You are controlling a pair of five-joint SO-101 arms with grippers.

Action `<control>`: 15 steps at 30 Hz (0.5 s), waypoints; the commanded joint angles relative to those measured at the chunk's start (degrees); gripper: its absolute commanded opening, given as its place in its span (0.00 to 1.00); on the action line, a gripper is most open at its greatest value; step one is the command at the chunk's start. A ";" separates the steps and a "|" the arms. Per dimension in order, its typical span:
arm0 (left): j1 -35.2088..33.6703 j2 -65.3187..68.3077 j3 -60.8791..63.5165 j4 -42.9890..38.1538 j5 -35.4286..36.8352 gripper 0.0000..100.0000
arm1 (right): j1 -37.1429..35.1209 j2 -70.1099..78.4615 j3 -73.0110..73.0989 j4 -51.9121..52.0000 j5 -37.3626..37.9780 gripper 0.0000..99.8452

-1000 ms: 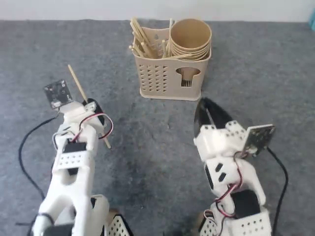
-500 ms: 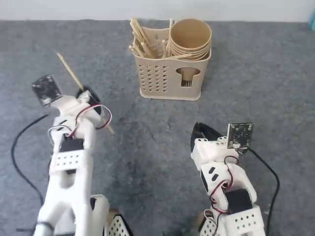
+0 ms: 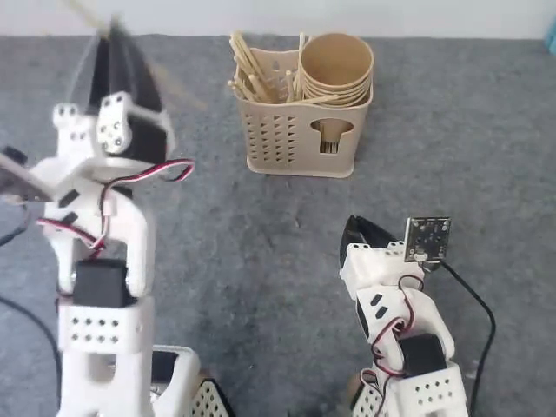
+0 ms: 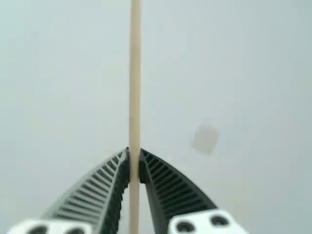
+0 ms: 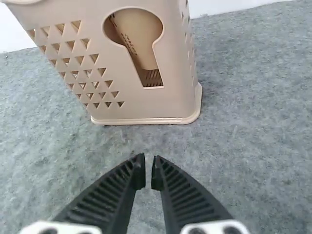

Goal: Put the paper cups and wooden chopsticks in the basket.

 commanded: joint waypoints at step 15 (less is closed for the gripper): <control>13.19 38.68 -29.76 -15.47 -14.24 0.01 | 0.92 0.22 0.97 0.31 2.99 0.04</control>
